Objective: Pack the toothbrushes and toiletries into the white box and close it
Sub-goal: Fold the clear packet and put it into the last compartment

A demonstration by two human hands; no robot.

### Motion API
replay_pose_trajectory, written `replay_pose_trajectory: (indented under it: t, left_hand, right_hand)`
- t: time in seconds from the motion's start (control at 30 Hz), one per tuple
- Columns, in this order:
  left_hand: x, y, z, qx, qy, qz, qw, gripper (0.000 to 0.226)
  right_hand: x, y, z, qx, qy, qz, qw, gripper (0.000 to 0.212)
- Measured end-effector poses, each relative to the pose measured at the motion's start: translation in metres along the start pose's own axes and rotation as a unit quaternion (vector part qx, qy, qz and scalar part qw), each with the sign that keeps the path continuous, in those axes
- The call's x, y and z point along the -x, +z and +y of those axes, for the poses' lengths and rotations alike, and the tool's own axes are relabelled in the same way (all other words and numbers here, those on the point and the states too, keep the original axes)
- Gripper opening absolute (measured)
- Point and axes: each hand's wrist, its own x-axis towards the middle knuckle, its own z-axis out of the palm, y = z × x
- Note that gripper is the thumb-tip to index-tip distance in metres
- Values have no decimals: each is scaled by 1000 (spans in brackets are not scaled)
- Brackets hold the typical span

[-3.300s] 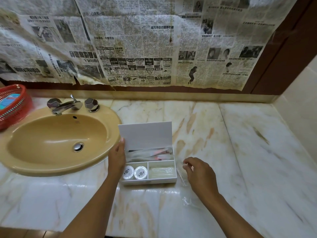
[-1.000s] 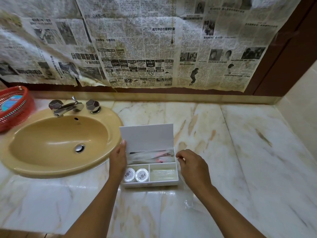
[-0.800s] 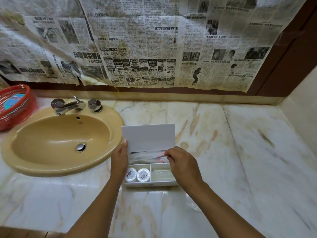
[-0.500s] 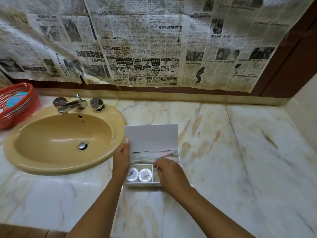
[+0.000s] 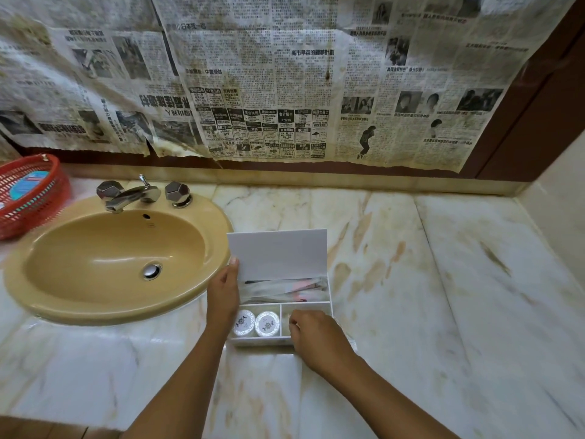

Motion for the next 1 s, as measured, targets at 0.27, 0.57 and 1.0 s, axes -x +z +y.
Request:
replay_pose_trajectory:
  t: [0.27,0.57,1.0]
  left_hand:
    - [0,0,0,-12,8,-2,1000,36]
    - [-2,-2,-4,-35,11,-3,999,47]
    - [-2,-1,-5,-17,1,1,1000,42]
  right_hand:
    - [3,-9,6,-47,-48,191,979,21]
    - [11,-8,41,-18,79,208,975,31]
    - [19,-2,66,3,168,38,985,40]
